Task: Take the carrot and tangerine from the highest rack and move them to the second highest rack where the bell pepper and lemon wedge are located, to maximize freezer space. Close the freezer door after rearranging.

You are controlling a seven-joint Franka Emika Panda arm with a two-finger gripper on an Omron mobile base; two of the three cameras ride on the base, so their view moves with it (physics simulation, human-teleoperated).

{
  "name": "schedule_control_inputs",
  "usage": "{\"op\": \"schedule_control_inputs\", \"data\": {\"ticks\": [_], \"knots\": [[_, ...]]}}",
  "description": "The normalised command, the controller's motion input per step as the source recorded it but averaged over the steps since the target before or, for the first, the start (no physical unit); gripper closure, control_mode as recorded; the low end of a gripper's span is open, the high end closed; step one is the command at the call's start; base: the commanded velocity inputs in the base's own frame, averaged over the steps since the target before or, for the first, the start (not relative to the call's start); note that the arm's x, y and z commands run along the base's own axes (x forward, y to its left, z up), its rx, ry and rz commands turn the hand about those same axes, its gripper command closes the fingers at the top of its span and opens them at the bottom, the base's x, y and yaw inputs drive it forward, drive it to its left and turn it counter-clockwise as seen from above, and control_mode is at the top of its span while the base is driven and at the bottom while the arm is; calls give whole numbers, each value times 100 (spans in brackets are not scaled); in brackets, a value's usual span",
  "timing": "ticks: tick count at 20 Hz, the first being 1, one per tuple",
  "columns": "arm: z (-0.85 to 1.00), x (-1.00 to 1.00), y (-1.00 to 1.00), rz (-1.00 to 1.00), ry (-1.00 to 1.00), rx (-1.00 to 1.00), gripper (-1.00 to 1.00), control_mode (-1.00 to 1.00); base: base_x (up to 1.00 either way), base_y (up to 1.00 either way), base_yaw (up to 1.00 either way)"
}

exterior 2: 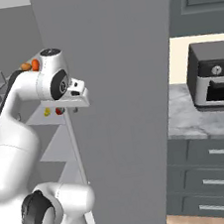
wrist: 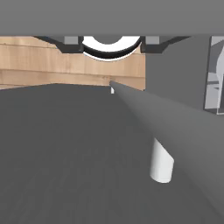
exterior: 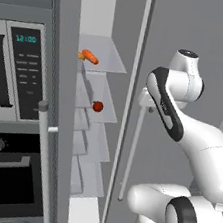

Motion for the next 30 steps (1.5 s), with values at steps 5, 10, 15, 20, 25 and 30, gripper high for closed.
{"op": "schedule_control_inputs", "data": {"ticks": [5,10,15,20,25,30], "knots": [[0,-1,0,0,0,0,-100,100,-10,0,0],[0,0,0,0,0,0,-100,100,-36,17,20],[0,0,0,0,0,0,-100,100,-3,54,38],[0,0,0,0,0,0,-100,100,0,41,36],[0,0,0,0,0,0,-100,100,0,30,23],[0,0,0,0,0,0,-100,100,22,-39,8]]}}
